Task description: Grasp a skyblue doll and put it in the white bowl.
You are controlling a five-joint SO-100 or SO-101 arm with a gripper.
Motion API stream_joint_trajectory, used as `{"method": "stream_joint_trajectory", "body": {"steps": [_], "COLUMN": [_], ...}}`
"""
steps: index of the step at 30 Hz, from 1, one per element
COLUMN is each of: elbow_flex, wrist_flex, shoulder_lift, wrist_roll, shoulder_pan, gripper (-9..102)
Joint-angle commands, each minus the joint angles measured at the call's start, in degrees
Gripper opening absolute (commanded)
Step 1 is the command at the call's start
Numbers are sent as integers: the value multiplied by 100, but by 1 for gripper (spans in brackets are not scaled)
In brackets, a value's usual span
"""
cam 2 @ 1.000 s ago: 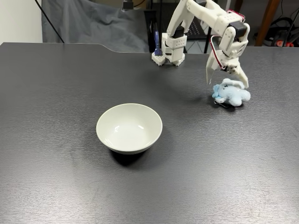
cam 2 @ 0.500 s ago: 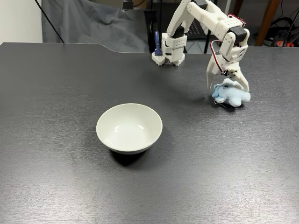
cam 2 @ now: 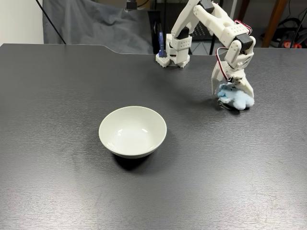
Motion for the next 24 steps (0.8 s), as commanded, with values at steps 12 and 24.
{"method": "stream_joint_trajectory", "body": {"steps": [12,24], "elbow_flex": [-88,-97], "wrist_flex": [-571,-563], "shoulder_lift": [105,123], "wrist_roll": [501,510], "shoulder_pan": [35,44], "gripper": [50,2]}}
